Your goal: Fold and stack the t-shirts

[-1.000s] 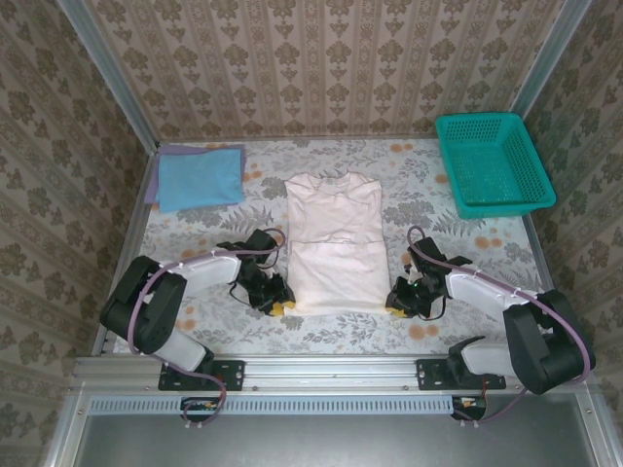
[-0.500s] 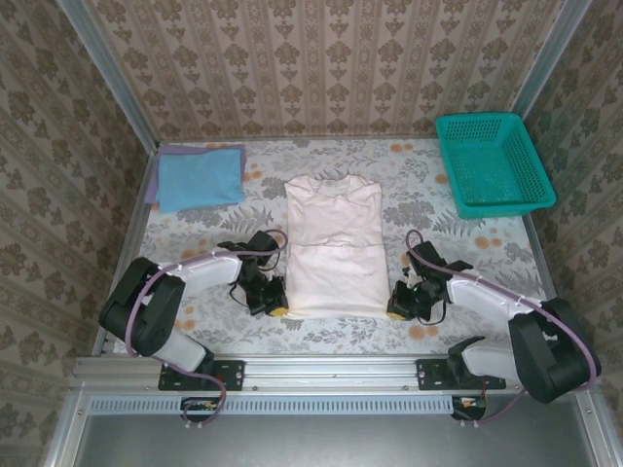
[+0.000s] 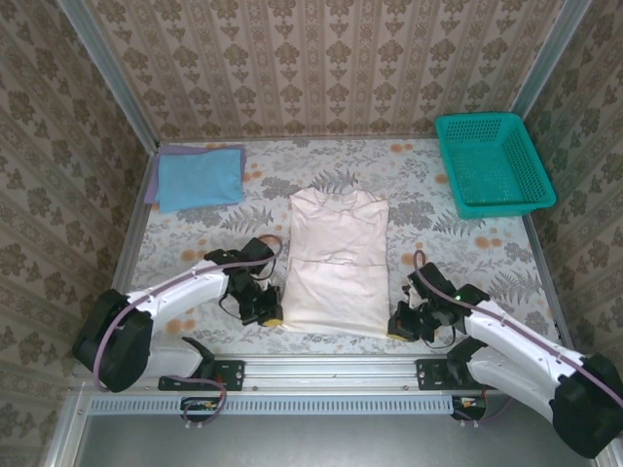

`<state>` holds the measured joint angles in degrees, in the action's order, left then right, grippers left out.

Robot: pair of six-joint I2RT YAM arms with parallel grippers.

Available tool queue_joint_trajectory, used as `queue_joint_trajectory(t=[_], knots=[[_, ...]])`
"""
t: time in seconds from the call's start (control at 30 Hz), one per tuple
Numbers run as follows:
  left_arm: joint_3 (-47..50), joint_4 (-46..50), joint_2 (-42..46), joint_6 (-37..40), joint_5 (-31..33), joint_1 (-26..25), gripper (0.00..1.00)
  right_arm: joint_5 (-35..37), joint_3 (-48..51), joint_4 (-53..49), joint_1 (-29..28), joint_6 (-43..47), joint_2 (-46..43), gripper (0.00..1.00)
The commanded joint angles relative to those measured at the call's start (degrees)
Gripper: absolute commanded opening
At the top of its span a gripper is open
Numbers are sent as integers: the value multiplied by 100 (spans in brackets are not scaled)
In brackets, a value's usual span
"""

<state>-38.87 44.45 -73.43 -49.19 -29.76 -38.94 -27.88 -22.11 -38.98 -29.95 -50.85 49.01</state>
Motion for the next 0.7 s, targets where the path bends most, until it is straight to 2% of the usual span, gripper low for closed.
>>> queue_joint_trajectory(t=[0.0, 0.1, 0.23, 0.47, 0.67], knots=[[-6, 477, 292, 65, -198, -17, 0, -93, 15, -536, -52, -467, -340, 0], [-160, 578, 416, 53, -250, 7, 0, -97, -136, -683, -65, -595, -514, 0], [-841, 813, 306, 246, -262, 156, 0, 79, -638, -693, -34, -672, -528, 0], [-2328, 943, -107, 377, -310, 649, 0, 541, -2264, -592, 301, -337, 342, 0], [-3298, 205, -888, 149, -510, 1101, 0, 640, -3161, -148, 865, -346, 1271, 0]])
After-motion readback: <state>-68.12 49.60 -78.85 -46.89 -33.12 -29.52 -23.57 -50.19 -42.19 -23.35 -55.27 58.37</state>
